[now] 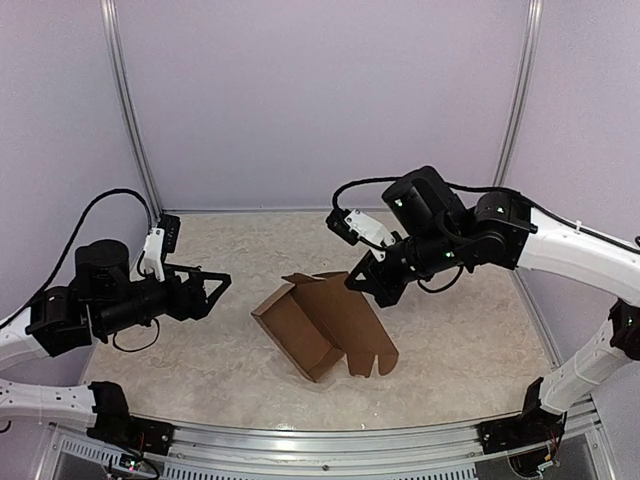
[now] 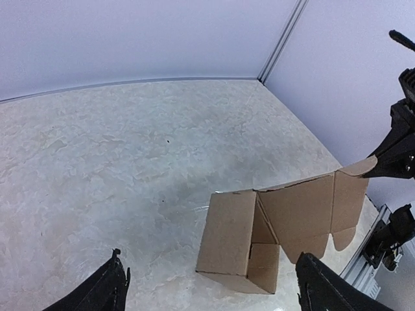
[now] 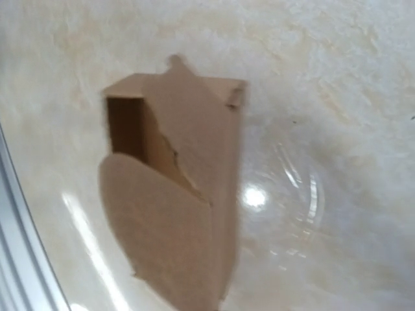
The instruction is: Fold the paper box
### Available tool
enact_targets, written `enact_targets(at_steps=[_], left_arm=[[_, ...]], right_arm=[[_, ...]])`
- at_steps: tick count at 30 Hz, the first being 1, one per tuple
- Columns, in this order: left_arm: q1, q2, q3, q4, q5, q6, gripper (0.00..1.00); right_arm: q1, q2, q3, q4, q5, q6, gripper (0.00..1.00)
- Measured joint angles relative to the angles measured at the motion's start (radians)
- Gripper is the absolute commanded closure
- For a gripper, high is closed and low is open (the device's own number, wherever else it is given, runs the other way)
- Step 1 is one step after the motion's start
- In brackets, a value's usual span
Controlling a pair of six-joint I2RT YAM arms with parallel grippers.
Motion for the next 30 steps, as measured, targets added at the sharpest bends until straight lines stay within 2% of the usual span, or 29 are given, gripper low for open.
enact_targets(at_steps=[7, 17, 24, 30], left_arm=[[0.0, 0.028, -0.012, 0.028, 0.018, -0.001, 0.14], [0.0, 0.161, -0.015, 0.07, 0.146, -0.002, 0.2], [-0.037, 0.262, -0.015, 0.072, 0.169, 0.06, 0.21], [-0.102, 0.283, -0.028, 0.1, 0.15, 0.159, 0.24]], right_arm=[[0.003, 0.071, 0.151, -0.206, 0.082, -0.212, 1.0], [0.065, 0.207, 0.258, -0.296, 0.224, -0.457, 1.0], [0.09, 0.367, 0.42, -0.396, 0.269, -0.567, 1.0], [0.093, 0.504, 0.611, -0.528, 0.255, -0.592, 1.0]])
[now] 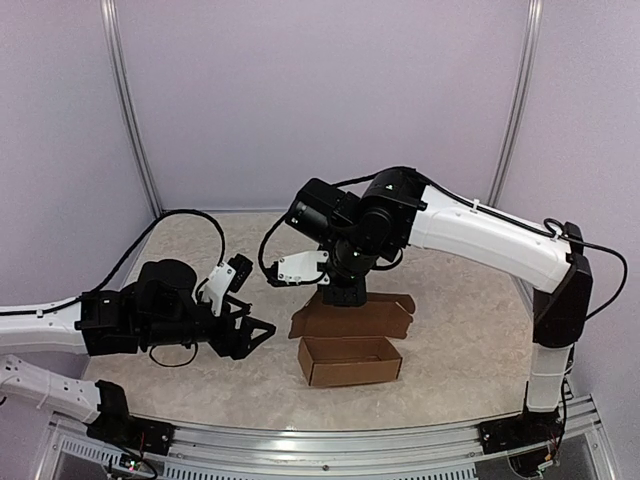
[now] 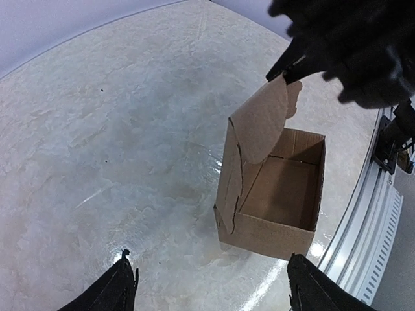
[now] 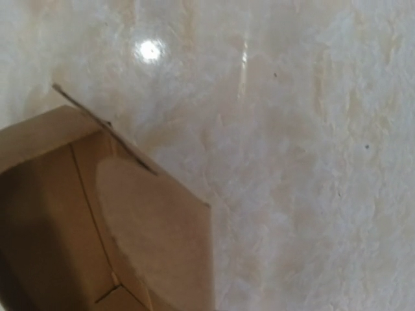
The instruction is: Fold the paper box
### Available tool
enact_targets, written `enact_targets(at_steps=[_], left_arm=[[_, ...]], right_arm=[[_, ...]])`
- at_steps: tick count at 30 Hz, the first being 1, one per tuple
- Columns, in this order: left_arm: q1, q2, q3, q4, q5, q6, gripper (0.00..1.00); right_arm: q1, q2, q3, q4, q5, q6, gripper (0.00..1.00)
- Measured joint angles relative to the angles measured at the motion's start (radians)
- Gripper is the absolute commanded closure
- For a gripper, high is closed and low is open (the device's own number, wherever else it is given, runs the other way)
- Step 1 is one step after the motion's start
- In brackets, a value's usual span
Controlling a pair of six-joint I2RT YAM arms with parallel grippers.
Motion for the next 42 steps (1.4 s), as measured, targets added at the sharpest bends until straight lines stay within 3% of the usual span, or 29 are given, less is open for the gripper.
enact_targets(at_steps=[6, 11, 18, 33, 42], left_arm=[[-0.037, -0.001, -0.008, 0.044, -0.016, 0.062, 0.32], [-0.046, 0.003, -0.018, 0.112, -0.019, 0.086, 0.47], [-0.047, 0.024, -0.042, 0.21, -0.001, 0.103, 0.57], [-0.051, -0.013, -0.14, 0.369, 0.046, 0.09, 0.58], [-0.051, 0.006, -0.14, 0.404, 0.077, 0.09, 0.58]], right_arm=[[0.003, 0.048, 0.087, -0.057, -0.034, -0.001, 1.0], [0.012, 0.048, 0.101, -0.079, -0.049, -0.002, 1.0], [0.014, 0.048, 0.101, -0.084, -0.08, -0.002, 1.0], [0.015, -0.11, -0.052, 0.013, -0.135, 0.013, 1.0], [0.015, -0.124, -0.069, 0.053, -0.143, 0.024, 1.0]])
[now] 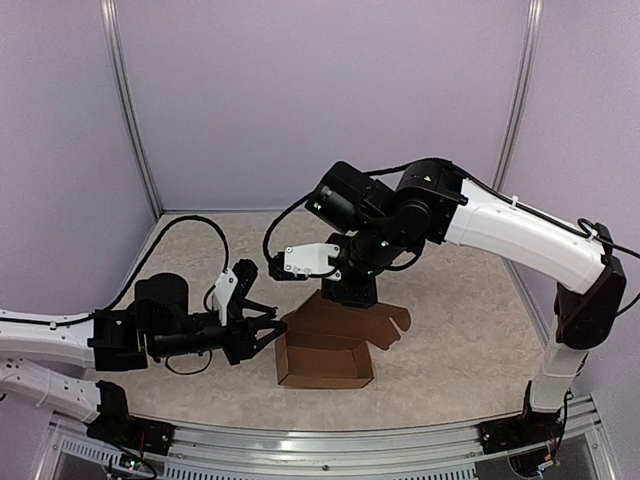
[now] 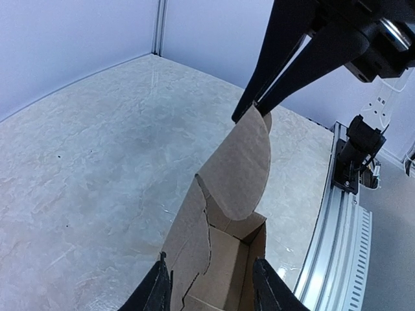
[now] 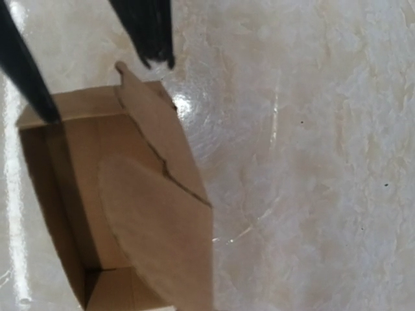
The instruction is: Fold the paper box
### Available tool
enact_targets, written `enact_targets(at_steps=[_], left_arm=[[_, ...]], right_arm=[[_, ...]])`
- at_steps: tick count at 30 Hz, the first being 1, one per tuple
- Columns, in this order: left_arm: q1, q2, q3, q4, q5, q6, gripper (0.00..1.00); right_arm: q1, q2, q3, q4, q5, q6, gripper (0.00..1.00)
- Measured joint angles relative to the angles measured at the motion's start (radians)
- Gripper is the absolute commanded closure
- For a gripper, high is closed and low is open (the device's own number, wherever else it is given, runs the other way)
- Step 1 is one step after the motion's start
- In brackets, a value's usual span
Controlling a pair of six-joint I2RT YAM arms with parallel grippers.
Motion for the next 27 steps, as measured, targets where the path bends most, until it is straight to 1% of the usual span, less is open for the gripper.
enact_targets(at_steps=[11, 16, 20, 24, 25, 26, 27], left_arm=[[0.0, 0.067, 0.012, 0.0, -0.013, 0.031, 0.61], [0.0, 0.081, 0.023, 0.001, -0.015, 0.044, 0.64], [0.0, 0.087, 0.027, 0.001, -0.023, 0.049, 0.75], [0.0, 0.102, 0.04, 0.002, -0.029, 0.057, 0.79], [0.0, 0.106, 0.042, 0.002, -0.031, 0.058, 0.81], [0.0, 0.11, 0.043, 0.001, -0.032, 0.061, 0.85], [0.0, 0.116, 0.044, 0.001, -0.035, 0.064, 0.92]], right_arm=[[0.0, -0.001, -0.003, 0.019, -0.01, 0.003, 1.0], [0.0, -0.005, -0.016, 0.02, -0.015, 0.003, 1.0], [0.0, -0.005, -0.019, 0.023, -0.02, 0.002, 1.0], [0.0, -0.005, -0.022, 0.031, -0.023, 0.002, 1.0], [0.0, -0.005, -0.022, 0.033, -0.024, 0.002, 1.0], [0.0, -0.005, -0.022, 0.035, -0.025, 0.002, 1.0], [0.0, -0.005, -0.022, 0.036, -0.026, 0.002, 1.0]])
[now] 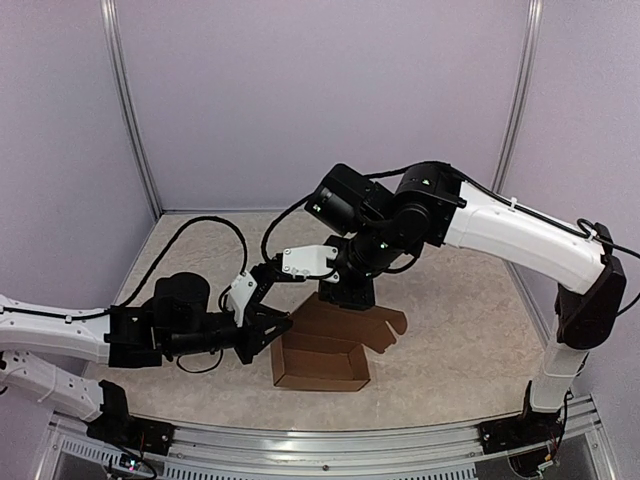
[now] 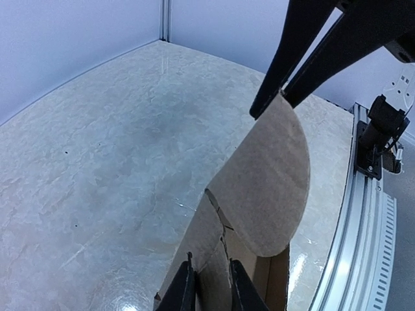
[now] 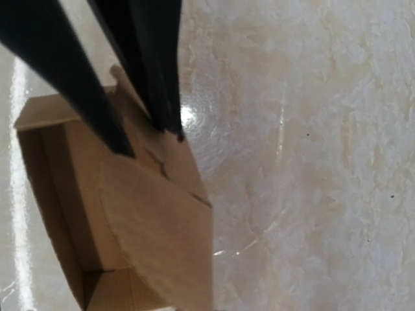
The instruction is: Fold the paper box
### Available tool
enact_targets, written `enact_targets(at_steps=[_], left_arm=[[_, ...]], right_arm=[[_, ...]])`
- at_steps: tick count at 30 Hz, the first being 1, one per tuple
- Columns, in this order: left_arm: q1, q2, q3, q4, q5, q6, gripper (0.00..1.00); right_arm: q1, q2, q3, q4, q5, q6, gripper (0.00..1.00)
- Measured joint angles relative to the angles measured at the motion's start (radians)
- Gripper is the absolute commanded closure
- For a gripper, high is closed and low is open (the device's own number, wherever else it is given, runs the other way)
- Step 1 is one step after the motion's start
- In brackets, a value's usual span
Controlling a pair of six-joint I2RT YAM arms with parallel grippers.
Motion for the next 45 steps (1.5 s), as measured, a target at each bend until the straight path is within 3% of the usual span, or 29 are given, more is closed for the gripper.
enact_targets(at_steps=[2, 9, 16, 22, 33, 45], left_arm=[[0.0, 0.008, 0.003, 0.0, -0.002, 0.002, 1.0], [-0.003, 0.019, 0.012, -0.003, -0.003, 0.008, 1.0], [-0.004, 0.019, 0.012, -0.005, -0.018, 0.01, 1.0], [-0.004, 0.012, 0.009, -0.005, -0.059, 0.027, 1.0], [-0.001, -0.054, -0.082, 0.039, -0.133, 0.079, 1.0], [0.053, -0.2, -0.218, 0.055, -0.126, 0.084, 1.0]], right_arm=[[0.0, -0.002, -0.006, 0.001, 0.0, 0.0, 1.0], [0.0, -0.018, -0.04, 0.008, 0.003, -0.001, 1.0], [0.002, -0.085, -0.146, 0.105, 0.036, 0.015, 0.52], [-0.006, -0.254, -0.334, 0.253, 0.146, 0.061, 0.35], [-0.117, -0.588, -0.779, 0.603, 0.132, 0.227, 0.28], [-0.244, -0.62, -1.061, 0.871, -0.06, 0.442, 0.28]])
